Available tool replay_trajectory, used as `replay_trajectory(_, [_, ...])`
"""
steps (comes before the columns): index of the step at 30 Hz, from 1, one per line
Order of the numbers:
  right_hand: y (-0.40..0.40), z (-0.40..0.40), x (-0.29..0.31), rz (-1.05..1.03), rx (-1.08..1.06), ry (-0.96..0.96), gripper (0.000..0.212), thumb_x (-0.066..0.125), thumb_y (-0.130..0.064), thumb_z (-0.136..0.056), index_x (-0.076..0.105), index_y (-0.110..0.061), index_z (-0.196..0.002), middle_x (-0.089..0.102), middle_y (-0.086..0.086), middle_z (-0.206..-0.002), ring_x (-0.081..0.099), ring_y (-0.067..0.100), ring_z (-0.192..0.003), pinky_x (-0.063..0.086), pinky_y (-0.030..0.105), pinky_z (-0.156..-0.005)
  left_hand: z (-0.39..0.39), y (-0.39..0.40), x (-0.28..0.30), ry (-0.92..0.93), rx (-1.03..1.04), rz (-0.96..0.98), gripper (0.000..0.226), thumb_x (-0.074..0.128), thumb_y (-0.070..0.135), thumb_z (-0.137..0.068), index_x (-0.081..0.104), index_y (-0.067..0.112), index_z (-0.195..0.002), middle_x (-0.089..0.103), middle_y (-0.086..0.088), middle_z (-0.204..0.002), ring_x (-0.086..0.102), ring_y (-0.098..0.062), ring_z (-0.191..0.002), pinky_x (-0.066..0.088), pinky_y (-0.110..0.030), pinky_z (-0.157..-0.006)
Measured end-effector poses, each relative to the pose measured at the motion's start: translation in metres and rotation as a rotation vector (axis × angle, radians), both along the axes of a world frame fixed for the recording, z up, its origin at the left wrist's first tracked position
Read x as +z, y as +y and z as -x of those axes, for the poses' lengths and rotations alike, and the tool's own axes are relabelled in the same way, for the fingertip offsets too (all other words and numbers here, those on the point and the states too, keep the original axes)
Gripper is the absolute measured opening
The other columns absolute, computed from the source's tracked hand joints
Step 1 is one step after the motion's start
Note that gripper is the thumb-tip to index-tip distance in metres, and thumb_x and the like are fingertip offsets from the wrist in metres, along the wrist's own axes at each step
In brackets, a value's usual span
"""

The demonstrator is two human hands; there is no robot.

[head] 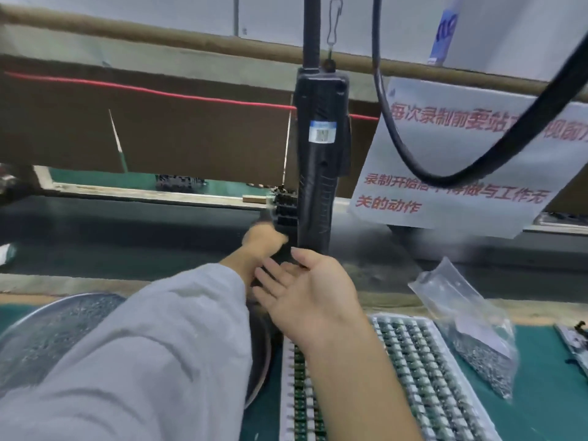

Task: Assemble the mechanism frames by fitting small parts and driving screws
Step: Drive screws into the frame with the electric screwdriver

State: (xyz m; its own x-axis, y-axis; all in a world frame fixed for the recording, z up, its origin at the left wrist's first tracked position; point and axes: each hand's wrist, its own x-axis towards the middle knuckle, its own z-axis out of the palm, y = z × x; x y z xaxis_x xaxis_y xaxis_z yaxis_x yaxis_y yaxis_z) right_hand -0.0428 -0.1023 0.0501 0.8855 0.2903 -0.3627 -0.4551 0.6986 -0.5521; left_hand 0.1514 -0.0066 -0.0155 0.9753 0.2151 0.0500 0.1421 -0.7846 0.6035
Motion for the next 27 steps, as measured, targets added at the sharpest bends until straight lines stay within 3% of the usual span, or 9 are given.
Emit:
replay_trajectory(4, [-0.023,-0.009,0.006,-0.128,-0.013,0.023,0.046,0.036,-0.008,-0.100,0.027,0.002,-0.143,0.056,0.024,-0.122,0.045,0.038,-0.129,0.027,0.048,-0.109,-0.015,-0.008,-0.008,0.012,-0.010,0.082,0.046,0.059,0.025,-0.091,0.040,0.011,-0.131,0.058,-0.015,-0.119,0.058,-0.034,-0.108,0.049,-0.043,-0.092])
replay_trajectory(8, [-0.042,-0.007,0.018,-0.419,-0.066,-0.004,0.041,0.036,-0.001,-0.096,0.034,0.013,-0.134,0.055,0.037,-0.120,0.053,0.046,-0.113,0.039,0.051,-0.095,-0.030,-0.015,-0.016,0.118,0.034,0.251,0.045,0.041,0.028,-0.099,0.039,0.003,-0.137,0.053,-0.020,-0.130,0.054,-0.035,-0.117,0.044,-0.043,-0.100])
replay_trajectory(12, [-0.051,-0.003,0.025,-0.596,-0.129,-0.058,0.049,0.036,0.006,-0.083,0.034,0.019,-0.130,0.056,0.043,-0.110,0.057,0.048,-0.104,0.043,0.055,-0.084,-0.047,-0.017,-0.010,0.022,0.118,0.222,0.070,0.052,0.031,-0.095,0.009,0.014,-0.149,0.049,-0.020,-0.135,0.050,-0.037,-0.121,0.043,-0.045,-0.098])
replay_trajectory(17, [-0.050,-0.002,0.026,-0.644,-0.173,-0.082,0.051,0.036,0.010,-0.076,0.037,0.024,-0.124,0.056,0.044,-0.108,0.058,0.048,-0.108,0.044,0.056,-0.078,-0.055,-0.013,-0.017,-0.037,0.078,0.104,0.055,0.052,0.044,-0.090,0.038,0.013,-0.133,0.056,-0.015,-0.126,0.054,-0.035,-0.115,0.043,-0.045,-0.099])
replay_trajectory(20, [-0.047,-0.002,0.024,-0.613,-0.173,-0.063,0.050,0.037,0.009,-0.076,0.036,0.025,-0.123,0.056,0.044,-0.108,0.059,0.047,-0.106,0.044,0.056,-0.084,-0.050,-0.012,-0.018,-0.035,0.071,-0.226,0.048,0.045,0.039,-0.093,0.040,0.014,-0.134,0.060,-0.013,-0.120,0.052,-0.030,-0.119,0.018,-0.051,-0.114])
replay_trajectory(22, [-0.044,-0.002,0.024,-0.602,-0.183,-0.058,0.050,0.037,0.009,-0.075,0.035,0.023,-0.124,0.055,0.045,-0.108,0.059,0.047,-0.106,0.045,0.055,-0.084,-0.043,-0.013,-0.017,-0.055,0.092,-0.372,0.046,0.043,0.035,-0.093,0.040,0.016,-0.134,0.063,-0.010,-0.115,0.051,-0.027,-0.119,0.005,-0.050,-0.116])
replay_trajectory(27, [-0.043,0.000,0.026,-0.610,-0.237,-0.080,0.052,0.036,0.011,-0.074,0.036,0.020,-0.125,0.055,0.045,-0.108,0.059,0.048,-0.106,0.046,0.056,-0.078,-0.018,-0.017,-0.010,-0.029,0.059,-0.230,0.057,0.054,0.044,-0.088,0.038,0.020,-0.137,0.060,-0.008,-0.120,0.050,-0.026,-0.122,0.007,-0.050,-0.115])
